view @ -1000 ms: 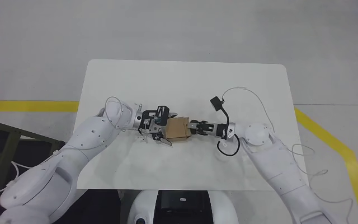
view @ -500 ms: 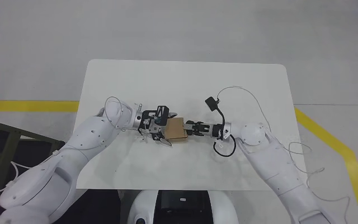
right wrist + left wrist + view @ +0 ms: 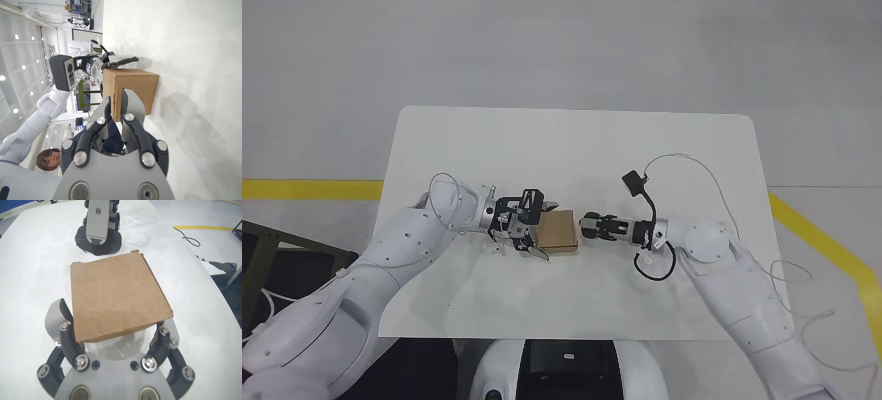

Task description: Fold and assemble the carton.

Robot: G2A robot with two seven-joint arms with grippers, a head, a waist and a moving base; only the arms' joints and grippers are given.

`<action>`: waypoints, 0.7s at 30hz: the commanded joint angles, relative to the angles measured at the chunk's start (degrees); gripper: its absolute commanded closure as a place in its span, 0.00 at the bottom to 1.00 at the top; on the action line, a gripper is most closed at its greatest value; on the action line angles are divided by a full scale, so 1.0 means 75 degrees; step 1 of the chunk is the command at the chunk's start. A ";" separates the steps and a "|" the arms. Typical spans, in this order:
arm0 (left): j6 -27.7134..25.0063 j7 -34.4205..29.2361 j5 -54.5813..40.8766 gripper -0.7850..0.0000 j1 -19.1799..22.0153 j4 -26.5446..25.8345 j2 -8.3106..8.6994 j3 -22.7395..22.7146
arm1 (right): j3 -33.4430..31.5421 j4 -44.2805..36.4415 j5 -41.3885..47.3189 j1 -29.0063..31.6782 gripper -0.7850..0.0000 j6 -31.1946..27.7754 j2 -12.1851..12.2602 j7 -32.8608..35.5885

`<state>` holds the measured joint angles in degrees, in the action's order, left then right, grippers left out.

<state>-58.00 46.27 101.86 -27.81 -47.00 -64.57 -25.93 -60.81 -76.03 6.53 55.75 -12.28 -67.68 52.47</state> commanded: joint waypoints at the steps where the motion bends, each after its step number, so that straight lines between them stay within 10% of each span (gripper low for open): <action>1: 0.0000 -0.0002 -0.0004 0.00 0.0003 0.0003 -0.0001 0.0003 | -0.0046 -0.0062 -0.0079 0.0059 1.00 0.0034 0.0024 0.0010; 21: 0.0000 -0.0040 -0.0003 0.00 0.0028 -0.0019 -0.0018 0.0025 | 0.0194 -0.0307 -0.0257 0.0171 1.00 0.0182 0.0030 0.0194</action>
<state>-58.00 45.99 101.79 -27.59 -47.10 -64.70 -25.77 -59.51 -78.31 4.54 57.07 -10.94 -67.41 53.96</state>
